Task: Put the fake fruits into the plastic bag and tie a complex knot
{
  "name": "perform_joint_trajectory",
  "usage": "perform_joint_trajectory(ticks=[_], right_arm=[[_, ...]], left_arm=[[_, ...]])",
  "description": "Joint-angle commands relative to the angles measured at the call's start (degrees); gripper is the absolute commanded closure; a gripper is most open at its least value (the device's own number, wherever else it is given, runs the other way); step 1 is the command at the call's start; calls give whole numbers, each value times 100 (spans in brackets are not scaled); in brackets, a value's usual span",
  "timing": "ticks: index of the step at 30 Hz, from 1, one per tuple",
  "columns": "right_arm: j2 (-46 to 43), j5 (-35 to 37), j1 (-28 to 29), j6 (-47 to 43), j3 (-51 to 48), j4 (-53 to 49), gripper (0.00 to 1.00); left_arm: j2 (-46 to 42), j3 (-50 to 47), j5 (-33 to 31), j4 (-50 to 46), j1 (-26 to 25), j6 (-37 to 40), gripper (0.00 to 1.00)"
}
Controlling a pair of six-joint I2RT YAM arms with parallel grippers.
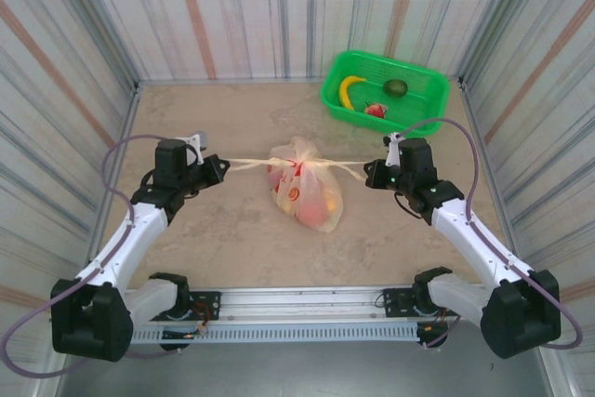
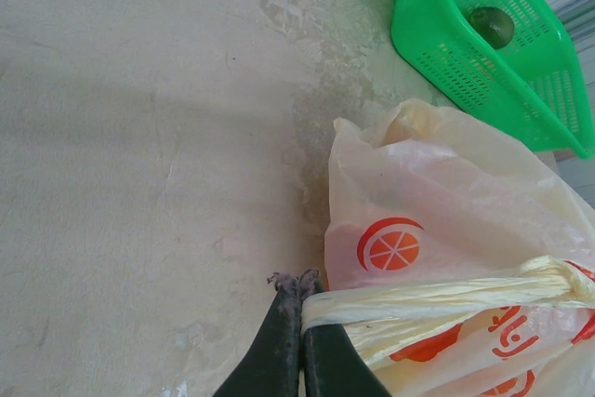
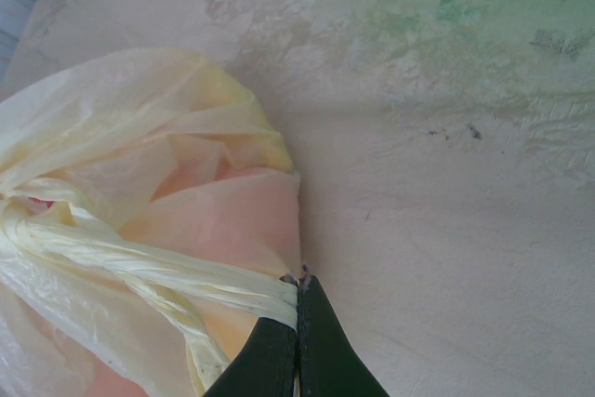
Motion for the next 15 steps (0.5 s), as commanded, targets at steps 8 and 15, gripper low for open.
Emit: perform_joint_trajectory(ticks=[8, 15], right_arm=[[-176, 1639, -174, 45, 766, -1181, 100], [-196, 1777, -465, 393, 467, -1192, 100]], left_arm=[[-636, 473, -2631, -573, -123, 536, 100], [-860, 227, -3234, -940, 106, 225, 100]])
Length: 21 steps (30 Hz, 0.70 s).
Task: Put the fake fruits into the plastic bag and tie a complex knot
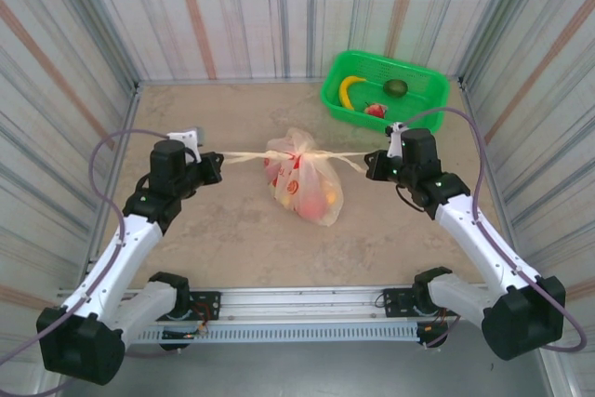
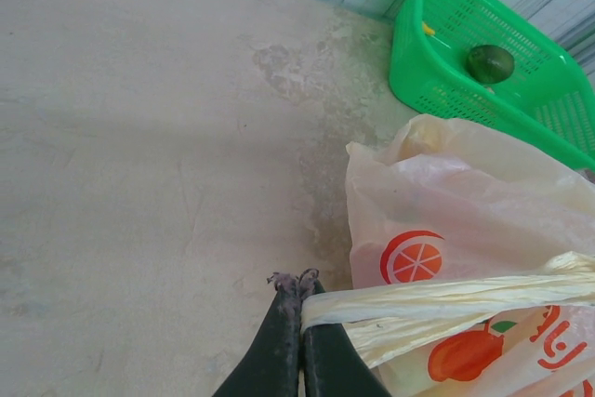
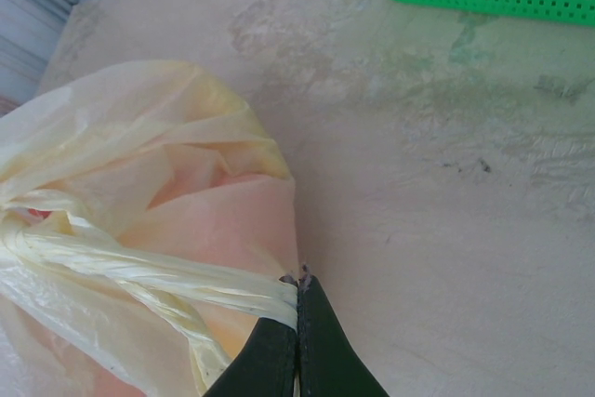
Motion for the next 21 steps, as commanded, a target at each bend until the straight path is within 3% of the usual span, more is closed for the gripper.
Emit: perform_joint_trajectory(ticks=[1, 4, 7, 11, 14, 16, 18, 21], right_arm=[[-154, 1691, -661, 335, -258, -634, 100], [-93, 1537, -944, 373, -442, -509, 100], [131, 1145, -845, 295, -379, -369, 100], [381, 1187, -410, 119, -94, -379, 100], [498, 978, -285, 13, 7, -397, 100], [572, 891, -218, -57, 73, -450, 96], [647, 710, -137, -177, 139, -479, 83], [565, 700, 4, -332, 361, -670, 59]], left_arm=[[-108, -96, -2128, -455, 600, -213, 100], [55, -150, -1868, -206, 605, -155, 100], [384, -179, -1033, 269, 439, -48, 100], [858, 175, -1366, 80, -464, 363, 100], [881, 178, -1406, 56, -619, 357, 100], [966, 240, -1272, -29, -617, 361, 95], [1120, 393, -977, -194, -617, 373, 88], [1154, 609, -526, -327, -626, 384, 58]])
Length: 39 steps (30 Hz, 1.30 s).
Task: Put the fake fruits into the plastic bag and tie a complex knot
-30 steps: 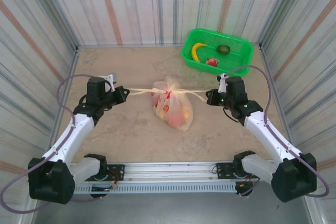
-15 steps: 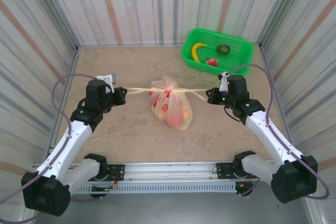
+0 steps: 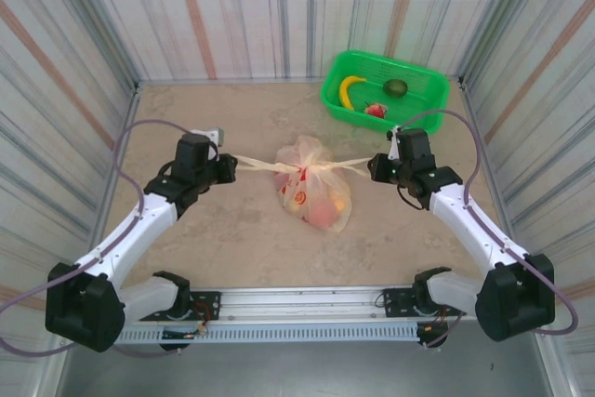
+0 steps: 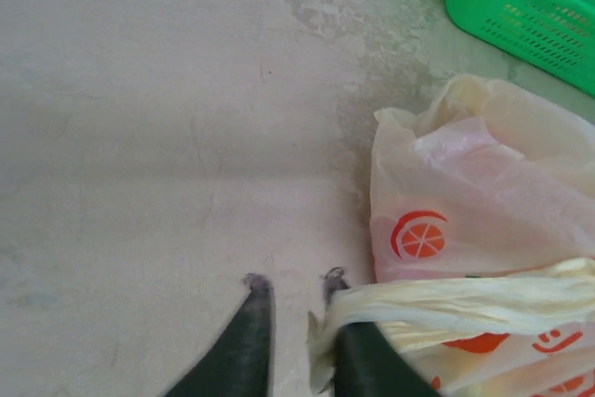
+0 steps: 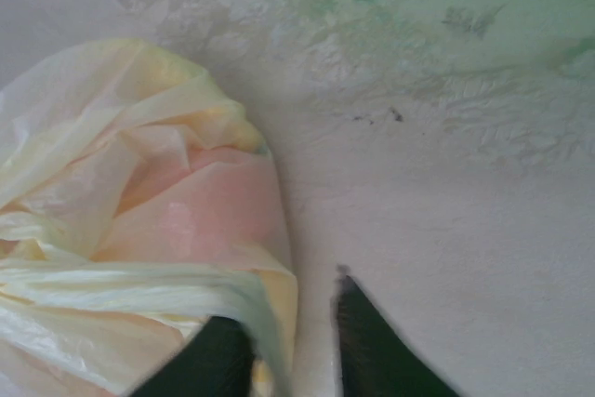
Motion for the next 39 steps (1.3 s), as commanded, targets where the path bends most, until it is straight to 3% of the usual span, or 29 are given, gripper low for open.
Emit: perform_joint_trajectory(ticks=[1, 4, 5, 6, 7, 10, 12, 13, 15, 18, 21, 22, 24, 27, 29, 31, 35, 39], right_arm=[[-176, 299, 150, -249, 349, -383, 53], [-580, 395, 180, -343, 617, -582, 37], [-712, 432, 180, -396, 735, -689, 33], [-836, 472, 180, -443, 826, -775, 29], [-906, 497, 195, -503, 933, -867, 28], [-1496, 447, 209, -648, 1026, -963, 16], [-1851, 184, 213, -678, 975, -899, 14], [-2017, 2, 213, -700, 948, -865, 0], [-2262, -224, 213, -855, 914, -882, 0], [-2579, 35, 209, -897, 689, -877, 0], [-2881, -160, 212, -998, 19, -152, 0], [-2863, 72, 209, -1014, -269, 137, 0], [-2626, 486, 194, -1214, -637, 473, 0], [-1940, 743, 93, -1549, -1040, 1103, 0], [-1398, 570, -147, -1833, -1173, 1447, 0], [-983, 654, -383, -2150, -1329, 1853, 0], [-181, 624, -1179, -2052, -1698, 2613, 0], [318, 757, -1673, -1975, -2042, 3283, 0]], left_arm=[[-43, 393, 90, -374, 26, 67, 50], [-384, 645, -13, -586, 15, 201, 32], [-527, 727, -76, -662, 12, 267, 21], [-650, 802, -106, -755, 11, 327, 4], [-803, 882, -134, -835, 8, 430, 1], [-1396, 867, 65, -799, 8, 837, 1], [-1810, 813, 192, -771, 8, 917, 1], [-1996, 807, 301, -771, 8, 999, 1], [-2188, 830, 336, -887, -30, 1075, 1], [-2318, 702, -93, -805, -89, 884, 1], [-2448, -11, -93, 177, -89, 1267, 1], [-2448, -350, -116, 707, -89, 1570, 1], [-2397, -963, -344, 1583, -89, 2220, 1], [-2165, -1632, -1240, 2602, 60, 2533, 1], [-1865, -1874, -836, 3028, 471, 2798, 1], [-1426, -1923, -1084, 3124, 747, 2826, 1], [-487, -2053, -837, 3124, 1505, 2363, 1], [21, -2556, -747, 3757, 1877, 2030, 1]])
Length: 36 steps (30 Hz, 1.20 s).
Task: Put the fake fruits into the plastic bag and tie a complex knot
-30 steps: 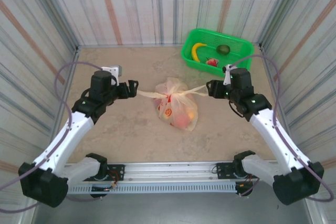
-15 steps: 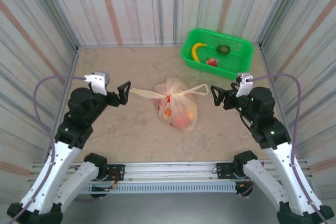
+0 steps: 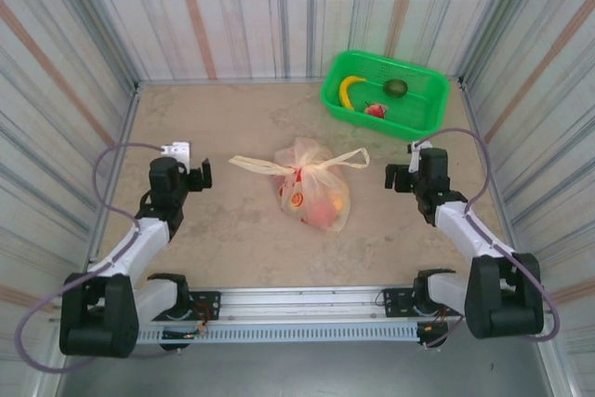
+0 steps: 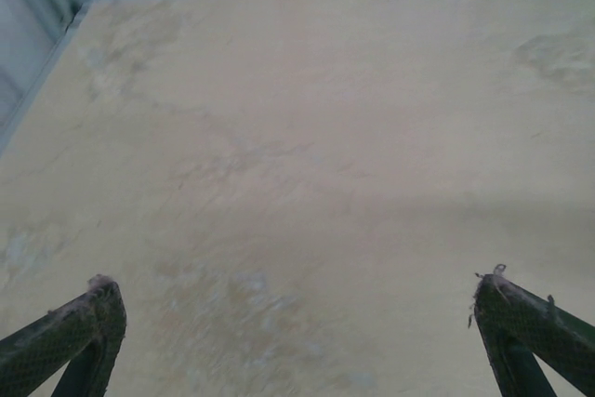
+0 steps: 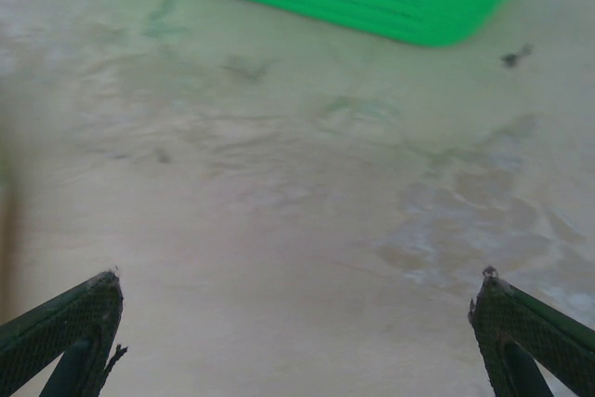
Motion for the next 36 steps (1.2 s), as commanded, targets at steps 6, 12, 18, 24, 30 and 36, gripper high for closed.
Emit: perform_joint_trajectory(ticks=[6, 12, 18, 24, 30, 36], right_arm=[[625, -446, -577, -35, -757, 2798, 1], [1169, -759, -728, -35, -1142, 4396, 1], [2144, -962, -841, 84, -1309, 5733, 1], [2169, -1233, -744, -159, -730, 4620, 1], [2107, -254, -649, 109, -788, 4631, 1], [2138, -1484, -810, -196, -757, 4591, 1]], left_arm=[[850, -564, 161, 2294, 351, -465, 1], [1950, -687, 807, 3756, 272, 222, 2], [2474, 47, 1209, 2980, 306, 363, 1], [2369, 49, 748, 2772, 140, 380, 1], [2341, -72, 480, 2983, 31, 412, 1], [2377, 5, 189, 2877, 71, 232, 1]])
